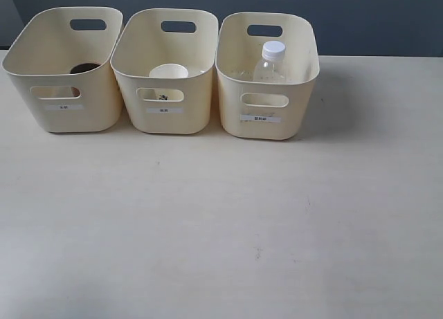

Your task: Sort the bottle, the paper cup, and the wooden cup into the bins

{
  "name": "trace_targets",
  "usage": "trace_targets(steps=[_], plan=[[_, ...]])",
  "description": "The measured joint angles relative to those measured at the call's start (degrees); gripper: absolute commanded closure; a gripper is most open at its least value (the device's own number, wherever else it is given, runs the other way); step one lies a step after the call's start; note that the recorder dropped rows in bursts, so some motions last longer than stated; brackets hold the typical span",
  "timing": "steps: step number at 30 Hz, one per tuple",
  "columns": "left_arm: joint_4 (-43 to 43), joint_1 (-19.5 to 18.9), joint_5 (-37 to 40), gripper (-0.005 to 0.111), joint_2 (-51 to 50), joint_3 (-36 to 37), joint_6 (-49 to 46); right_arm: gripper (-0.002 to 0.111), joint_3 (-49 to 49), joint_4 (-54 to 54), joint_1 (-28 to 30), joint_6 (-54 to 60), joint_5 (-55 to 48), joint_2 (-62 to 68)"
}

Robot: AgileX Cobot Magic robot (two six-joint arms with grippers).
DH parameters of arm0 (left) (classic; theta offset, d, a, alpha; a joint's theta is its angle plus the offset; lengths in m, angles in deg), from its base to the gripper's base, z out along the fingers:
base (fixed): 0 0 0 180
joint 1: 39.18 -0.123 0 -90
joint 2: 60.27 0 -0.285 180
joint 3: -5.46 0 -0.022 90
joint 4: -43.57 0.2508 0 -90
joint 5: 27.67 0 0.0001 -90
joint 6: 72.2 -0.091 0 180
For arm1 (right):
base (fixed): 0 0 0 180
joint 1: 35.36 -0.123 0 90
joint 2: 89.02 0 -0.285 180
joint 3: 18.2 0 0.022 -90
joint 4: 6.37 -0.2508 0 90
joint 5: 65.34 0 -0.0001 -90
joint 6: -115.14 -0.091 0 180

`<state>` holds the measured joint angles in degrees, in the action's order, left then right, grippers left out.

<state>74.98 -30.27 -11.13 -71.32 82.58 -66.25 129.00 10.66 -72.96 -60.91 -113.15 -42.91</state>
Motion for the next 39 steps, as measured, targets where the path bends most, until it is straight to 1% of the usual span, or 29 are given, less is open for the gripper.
trace_targets(steps=[9,12,16,19,22,24,27,29,34,39], plan=[[0.0,0.0,0.0,0.107,0.0,0.0,0.0,0.109,0.0,-0.8,0.3,-0.1,0.0,-0.4],[0.0,0.0,0.0,0.107,0.0,0.0,0.0,0.109,0.0,-1.3,3.2,-0.1,0.1,-1.3],[0.0,0.0,0.0,0.107,0.0,0.0,0.0,0.109,0.0,-4.1,13.4,-0.1,0.7,-3.6],[0.0,0.0,0.0,0.107,0.0,0.0,0.0,0.109,0.0,-8.8,23.6,0.0,2.8,-7.3],[0.0,0.0,0.0,0.107,0.0,0.0,0.0,0.109,-1.1,-15.2,34.5,0.4,9.7,-12.2],[0.0,0.0,0.0,0.107,0.0,0.0,0.0,0.109,-3.4,-19.4,39.7,0.4,16.2,-16.9],[0.0,0.0,0.0,0.107,0.0,0.0,0.0,0.109,-9.8,-23.5,44.2,0.5,25.2,-23.6],[0.0,0.0,0.0,0.107,0.0,0.0,0.0,0.109,-15.1,-24.5,45.8,0.5,29.7,-27.8],[0.0,0.0,0.0,0.107,0.0,0.0,0.0,0.109,-29.0,-25.3,47.1,0.5,37.3,-34.8],[0.0,0.0,0.0,0.107,0.0,0.0,0.0,0.109,-37.7,-25.3,47.2,0.5,39.9,-37.9]])
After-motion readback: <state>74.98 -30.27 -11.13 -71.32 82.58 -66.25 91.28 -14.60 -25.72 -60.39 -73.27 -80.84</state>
